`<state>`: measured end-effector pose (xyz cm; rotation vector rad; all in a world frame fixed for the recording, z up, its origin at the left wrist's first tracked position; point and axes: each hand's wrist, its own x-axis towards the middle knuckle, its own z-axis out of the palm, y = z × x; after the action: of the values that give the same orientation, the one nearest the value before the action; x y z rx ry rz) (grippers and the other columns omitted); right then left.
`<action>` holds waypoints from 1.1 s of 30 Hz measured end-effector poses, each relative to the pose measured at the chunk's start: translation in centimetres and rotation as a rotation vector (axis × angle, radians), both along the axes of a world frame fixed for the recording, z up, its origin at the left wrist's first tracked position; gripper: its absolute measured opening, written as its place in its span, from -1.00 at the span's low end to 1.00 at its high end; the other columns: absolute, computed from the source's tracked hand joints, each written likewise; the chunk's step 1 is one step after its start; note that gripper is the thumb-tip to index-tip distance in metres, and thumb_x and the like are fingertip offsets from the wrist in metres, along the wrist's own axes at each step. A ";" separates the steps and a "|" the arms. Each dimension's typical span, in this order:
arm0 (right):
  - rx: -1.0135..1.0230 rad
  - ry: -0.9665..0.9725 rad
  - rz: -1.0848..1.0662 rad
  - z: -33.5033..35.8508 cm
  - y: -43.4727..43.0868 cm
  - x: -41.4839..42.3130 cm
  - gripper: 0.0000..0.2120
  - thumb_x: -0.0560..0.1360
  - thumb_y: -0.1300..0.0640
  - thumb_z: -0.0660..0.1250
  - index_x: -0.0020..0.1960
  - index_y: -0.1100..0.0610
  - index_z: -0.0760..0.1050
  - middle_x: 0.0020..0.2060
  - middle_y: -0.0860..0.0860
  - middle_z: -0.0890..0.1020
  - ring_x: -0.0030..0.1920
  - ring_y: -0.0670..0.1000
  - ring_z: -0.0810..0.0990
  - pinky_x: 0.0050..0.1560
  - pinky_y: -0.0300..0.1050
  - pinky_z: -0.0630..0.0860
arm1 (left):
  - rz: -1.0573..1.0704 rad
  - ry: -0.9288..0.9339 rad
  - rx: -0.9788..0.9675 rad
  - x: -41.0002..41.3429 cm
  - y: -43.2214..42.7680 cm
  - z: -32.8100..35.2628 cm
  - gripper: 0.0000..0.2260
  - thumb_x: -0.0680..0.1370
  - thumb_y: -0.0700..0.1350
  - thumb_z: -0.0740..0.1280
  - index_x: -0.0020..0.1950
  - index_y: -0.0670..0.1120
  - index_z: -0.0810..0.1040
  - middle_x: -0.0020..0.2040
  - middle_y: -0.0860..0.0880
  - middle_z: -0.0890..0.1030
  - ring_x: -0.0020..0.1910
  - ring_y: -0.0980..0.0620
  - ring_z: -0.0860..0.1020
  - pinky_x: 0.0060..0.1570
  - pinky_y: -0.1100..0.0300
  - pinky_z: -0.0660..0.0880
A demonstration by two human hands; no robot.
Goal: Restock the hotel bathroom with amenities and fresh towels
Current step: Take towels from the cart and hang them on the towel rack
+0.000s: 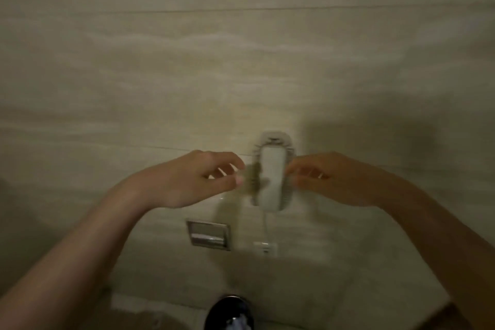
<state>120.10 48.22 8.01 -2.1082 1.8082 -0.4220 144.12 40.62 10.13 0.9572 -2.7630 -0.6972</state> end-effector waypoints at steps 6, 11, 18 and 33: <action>-0.023 -0.099 -0.240 -2.0 8.7 -13.2 -0.86 0.55 -0.03 0.21 0.05 -0.13 0.51 -0.18 -0.23 0.55 -0.12 -0.22 0.56 -0.11 -0.28 0.45 | -0.257 0.084 0.066 -16.0 3.4 -3.2 -0.75 0.59 0.05 0.18 0.19 0.01 0.49 0.08 0.10 0.58 0.07 0.15 0.53 0.10 0.24 0.46; 0.012 -0.183 -0.481 -3.9 16.9 -21.0 -0.89 0.52 -0.07 0.21 0.00 -0.21 0.48 -0.09 -0.14 0.60 -0.07 -0.12 0.60 0.03 -0.10 0.54 | -0.362 0.241 0.237 -27.1 7.9 -5.9 -0.85 0.51 0.11 0.25 0.03 0.14 0.54 -0.01 0.10 0.61 0.02 0.13 0.57 0.06 0.24 0.47; 0.030 -0.317 -0.802 -7.0 28.2 -27.6 -0.80 0.55 -0.02 0.22 0.13 -0.04 0.51 -0.04 -0.10 0.60 -0.02 -0.16 0.57 0.03 -0.25 0.50 | -0.620 0.185 0.424 -41.1 15.8 -9.5 -0.86 0.58 -0.20 0.22 0.04 -0.16 0.57 -0.01 -0.06 0.60 0.00 -0.03 0.60 0.03 0.22 0.46; -0.084 -0.357 -1.405 -10.4 41.1 -42.9 -0.85 0.53 0.17 0.25 -0.12 -0.02 0.54 -0.26 -0.07 0.63 -0.17 -0.05 0.62 0.01 -0.03 0.53 | -0.916 0.214 0.646 -66.7 28.0 -14.6 -0.87 0.57 -0.08 0.24 0.09 0.04 0.53 -0.03 0.20 0.55 0.04 0.23 0.54 -0.02 0.39 0.43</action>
<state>77.22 89.31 -2.39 -0.3767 2.7064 -1.0677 77.39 68.59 -4.50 -0.4310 -2.6962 -1.7388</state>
